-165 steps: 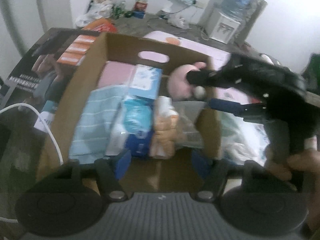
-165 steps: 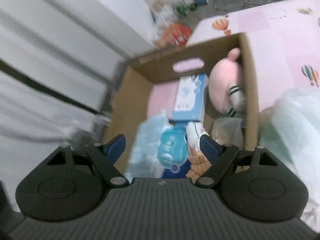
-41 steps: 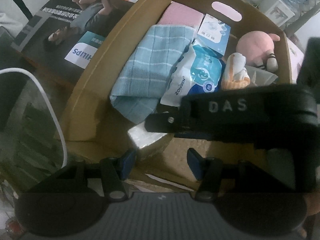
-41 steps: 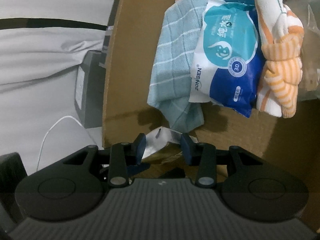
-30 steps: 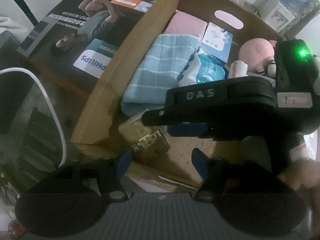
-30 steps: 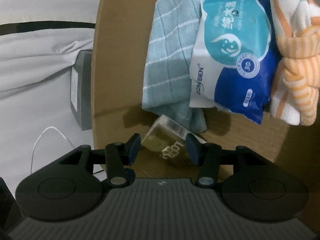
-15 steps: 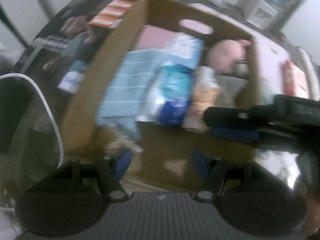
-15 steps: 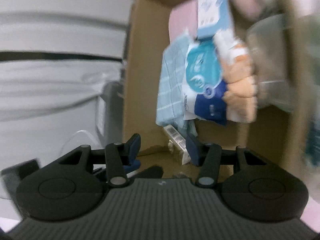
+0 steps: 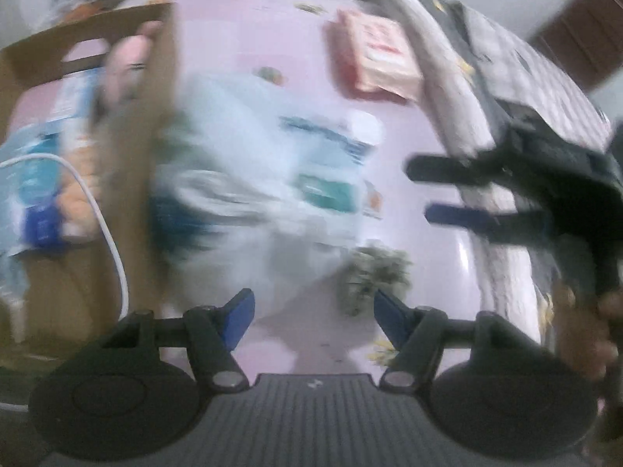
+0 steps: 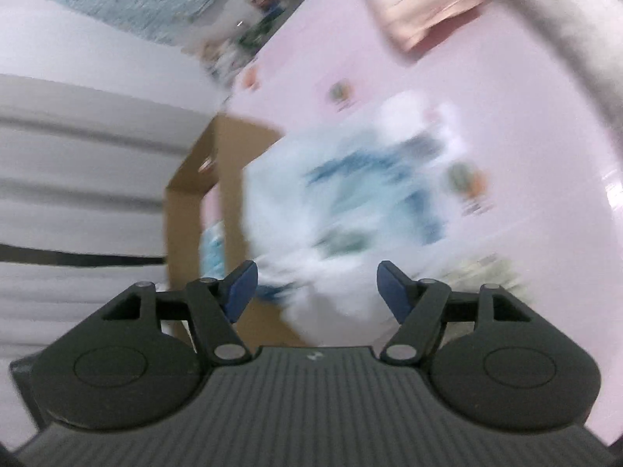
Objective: Organize soft objects
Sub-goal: 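Reach the right tool to the green floral scrunchie and grasp it, then carry the scrunchie into the cardboard box and open the right tool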
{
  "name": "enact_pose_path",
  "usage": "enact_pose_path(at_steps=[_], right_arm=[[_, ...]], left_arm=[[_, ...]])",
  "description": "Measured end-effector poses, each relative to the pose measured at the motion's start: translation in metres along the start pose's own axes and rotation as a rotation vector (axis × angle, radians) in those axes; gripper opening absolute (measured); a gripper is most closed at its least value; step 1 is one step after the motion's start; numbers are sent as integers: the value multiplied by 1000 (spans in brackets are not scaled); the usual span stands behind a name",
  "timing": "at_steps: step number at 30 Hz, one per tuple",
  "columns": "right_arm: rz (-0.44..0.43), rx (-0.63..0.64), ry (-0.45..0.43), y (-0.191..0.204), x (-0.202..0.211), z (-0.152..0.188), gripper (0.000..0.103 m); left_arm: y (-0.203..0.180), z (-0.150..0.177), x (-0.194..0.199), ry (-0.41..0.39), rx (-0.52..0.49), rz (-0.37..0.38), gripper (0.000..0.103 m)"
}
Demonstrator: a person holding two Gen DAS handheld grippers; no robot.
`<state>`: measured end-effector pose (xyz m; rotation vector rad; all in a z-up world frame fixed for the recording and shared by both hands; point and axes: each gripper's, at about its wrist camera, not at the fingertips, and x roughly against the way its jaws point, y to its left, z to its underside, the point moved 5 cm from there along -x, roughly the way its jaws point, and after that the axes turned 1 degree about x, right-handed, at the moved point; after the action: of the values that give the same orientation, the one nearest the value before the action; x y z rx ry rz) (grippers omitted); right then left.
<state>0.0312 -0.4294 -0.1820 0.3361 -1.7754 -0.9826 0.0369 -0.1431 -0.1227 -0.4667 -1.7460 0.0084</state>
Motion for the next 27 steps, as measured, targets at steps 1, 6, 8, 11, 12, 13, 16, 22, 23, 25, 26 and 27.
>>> enact_pose_path(at_steps=[1,6,8,11,12,13,16,22,23,25,26,27], right_arm=[[15,11,-4,-11,3,-5,68],[75,93,42,-49,-5,-14,68],[95,109,87,-65,-18,-9,67],[111,127,158,-82,-38,1,62],[117,133,173,-86,-42,2,59],[122,138,188,-89,-47,3,57],[136,144,242,-98,-64,11,50],[88,112,318,-106,-74,27,26],[72,87,327,-107,-74,30,24],[33,42,325,-108,-71,32,22],[19,26,320,-107,-67,33,22],[10,12,316,-107,-63,33,22]], left_arm=[[-10,2,-9,4,-15,-1,69],[-47,12,-58,45,-47,-6,65],[-54,16,-75,58,-59,-15,65],[-61,18,-101,82,-75,-44,65],[-63,18,-112,100,-73,-61,65],[-62,18,-117,113,-71,-69,65],[-63,19,-139,161,-62,-79,65],[-62,16,-147,155,-41,-59,56],[-63,16,-147,159,-45,-49,55],[-63,16,-142,163,-57,-32,55],[-63,17,-139,162,-62,-22,55],[-63,16,-135,160,-67,-11,55]])
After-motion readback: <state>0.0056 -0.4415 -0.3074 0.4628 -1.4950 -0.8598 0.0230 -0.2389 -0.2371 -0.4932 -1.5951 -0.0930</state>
